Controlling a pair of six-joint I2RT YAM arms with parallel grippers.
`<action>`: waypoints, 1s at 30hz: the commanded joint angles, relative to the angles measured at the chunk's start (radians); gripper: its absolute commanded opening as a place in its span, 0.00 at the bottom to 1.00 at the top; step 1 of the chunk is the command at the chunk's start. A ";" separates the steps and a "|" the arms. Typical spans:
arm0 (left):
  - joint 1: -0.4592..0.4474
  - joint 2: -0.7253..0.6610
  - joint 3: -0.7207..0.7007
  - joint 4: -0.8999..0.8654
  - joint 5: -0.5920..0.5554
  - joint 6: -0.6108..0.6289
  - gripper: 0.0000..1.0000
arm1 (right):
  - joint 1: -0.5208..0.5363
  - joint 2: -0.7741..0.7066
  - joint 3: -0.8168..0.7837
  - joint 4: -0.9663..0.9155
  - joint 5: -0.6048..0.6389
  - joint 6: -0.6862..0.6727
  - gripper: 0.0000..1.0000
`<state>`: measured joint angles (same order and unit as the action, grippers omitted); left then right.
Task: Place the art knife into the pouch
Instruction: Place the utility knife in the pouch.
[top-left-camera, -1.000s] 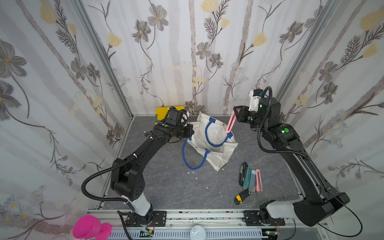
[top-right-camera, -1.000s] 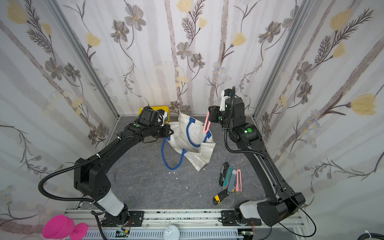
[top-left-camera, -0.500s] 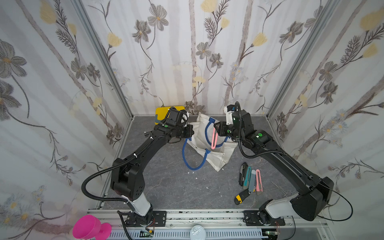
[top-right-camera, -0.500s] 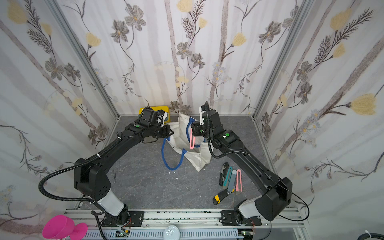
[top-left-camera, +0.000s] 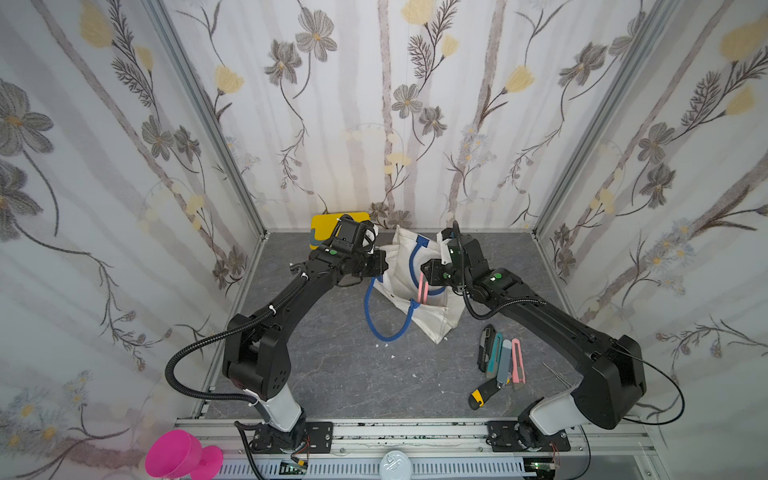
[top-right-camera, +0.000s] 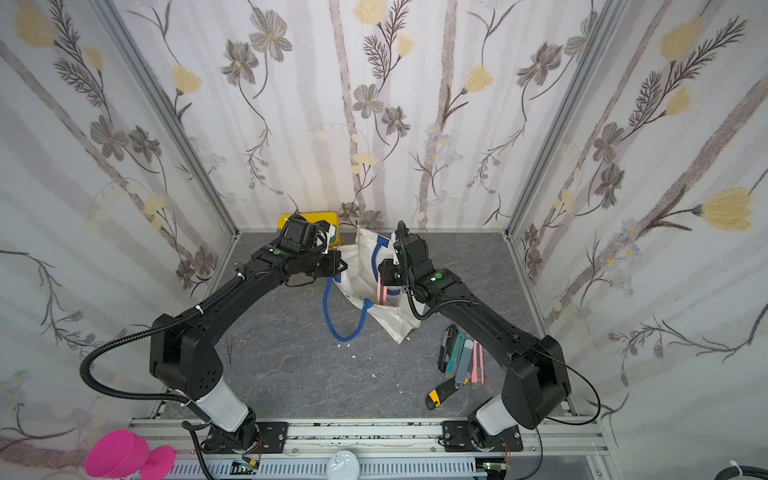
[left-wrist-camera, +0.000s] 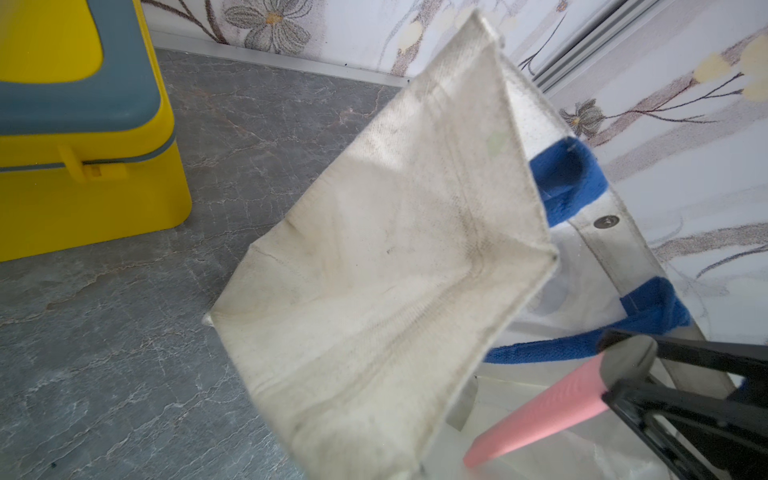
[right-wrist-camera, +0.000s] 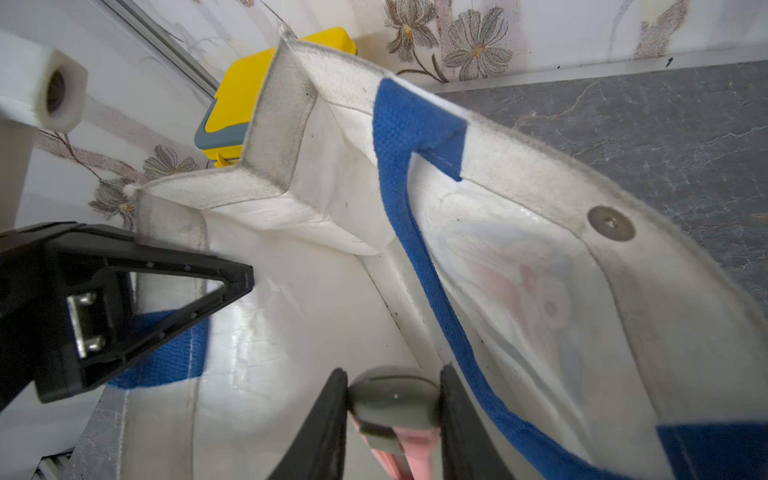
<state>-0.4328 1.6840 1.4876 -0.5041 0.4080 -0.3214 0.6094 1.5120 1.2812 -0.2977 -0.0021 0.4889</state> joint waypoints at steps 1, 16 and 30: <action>0.003 0.003 -0.004 0.040 0.009 -0.002 0.00 | 0.001 0.015 -0.009 0.050 -0.024 0.011 0.32; 0.009 0.004 -0.013 0.042 0.004 0.001 0.00 | 0.000 0.037 0.046 0.003 -0.047 -0.009 0.89; 0.039 0.016 -0.022 0.053 -0.005 -0.011 0.00 | -0.276 -0.316 -0.094 -0.247 0.049 0.015 1.00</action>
<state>-0.3988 1.7027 1.4681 -0.4835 0.4107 -0.3225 0.3759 1.2285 1.2324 -0.4454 0.0170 0.4965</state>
